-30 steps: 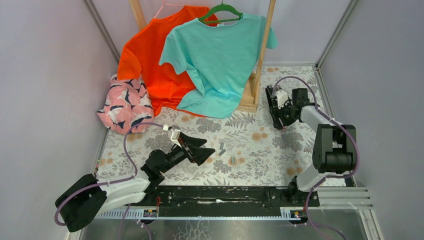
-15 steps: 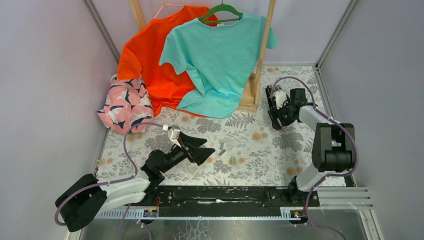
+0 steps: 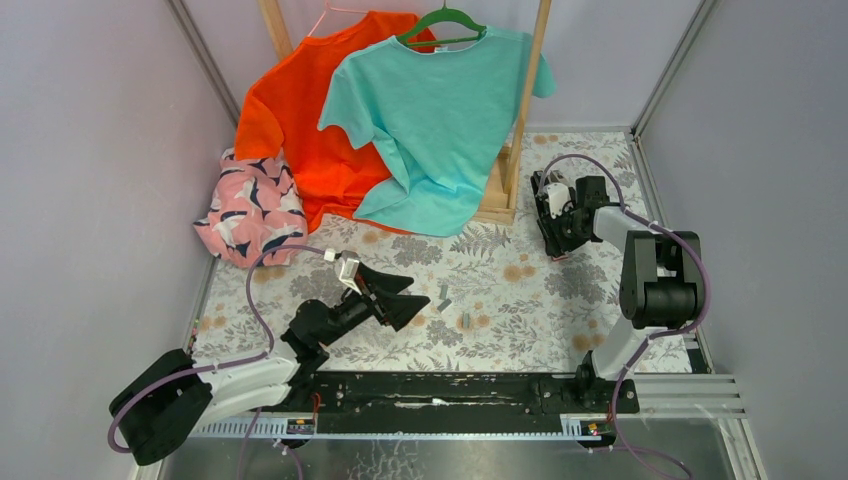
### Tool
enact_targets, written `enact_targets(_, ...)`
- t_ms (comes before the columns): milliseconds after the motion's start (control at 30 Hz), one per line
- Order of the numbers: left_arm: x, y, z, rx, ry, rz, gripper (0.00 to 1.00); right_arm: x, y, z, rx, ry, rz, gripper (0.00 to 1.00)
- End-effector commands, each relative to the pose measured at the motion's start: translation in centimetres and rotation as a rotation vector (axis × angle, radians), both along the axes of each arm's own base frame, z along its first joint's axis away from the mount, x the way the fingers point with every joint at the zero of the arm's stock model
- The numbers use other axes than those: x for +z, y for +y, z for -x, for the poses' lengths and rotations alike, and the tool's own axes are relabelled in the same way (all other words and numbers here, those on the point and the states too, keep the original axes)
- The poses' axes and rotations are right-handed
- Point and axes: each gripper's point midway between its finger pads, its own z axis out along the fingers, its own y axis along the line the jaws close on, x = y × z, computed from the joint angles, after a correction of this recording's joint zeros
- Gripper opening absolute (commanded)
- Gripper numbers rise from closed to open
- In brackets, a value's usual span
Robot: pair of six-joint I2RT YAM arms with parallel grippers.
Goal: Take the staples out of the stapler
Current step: Move the staple box to the center of the board.
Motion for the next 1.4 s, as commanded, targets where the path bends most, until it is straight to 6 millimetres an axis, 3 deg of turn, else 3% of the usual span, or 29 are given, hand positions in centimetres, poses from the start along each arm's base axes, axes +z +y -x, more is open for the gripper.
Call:
enact_targets(0,0.9,0.3,-0.2,0.019,-0.028,0.03,1.0,-0.6,0.4,0.7,0.044,0.031,-0.001,0.56)
enact_targets(267,0.5,0.1,-0.2,0.007,-0.032,0.012,1.0,-0.4,2.3,2.4,0.193,0.052,-0.036,0.48)
enact_targets(533,0.1,-1.0,0.7,-0.074,-0.077,-0.01,0.99,0.5,7.4,6.9,0.618,0.02,-0.035,0.47)
enact_targets(733,-1.5,-1.4,0.7,-0.096,-0.122,-0.07,0.97,0.9,10.5,9.9,0.981,-0.039,-0.03,0.47)
enact_targets(967,-2.8,-1.9,1.0,-0.123,-0.185,-0.11,0.92,1.5,12.4,9.4,1.162,-0.114,0.008,0.51)
enact_targets(1200,-2.8,-3.5,0.7,-0.139,-0.449,-0.228,0.91,2.4,12.9,7.3,1.179,-0.183,0.049,0.53)
enact_targets(1367,-3.9,-5.2,0.8,-0.197,-0.581,-0.307,0.92,2.3,13.4,8.3,1.316,-0.16,0.004,0.54)
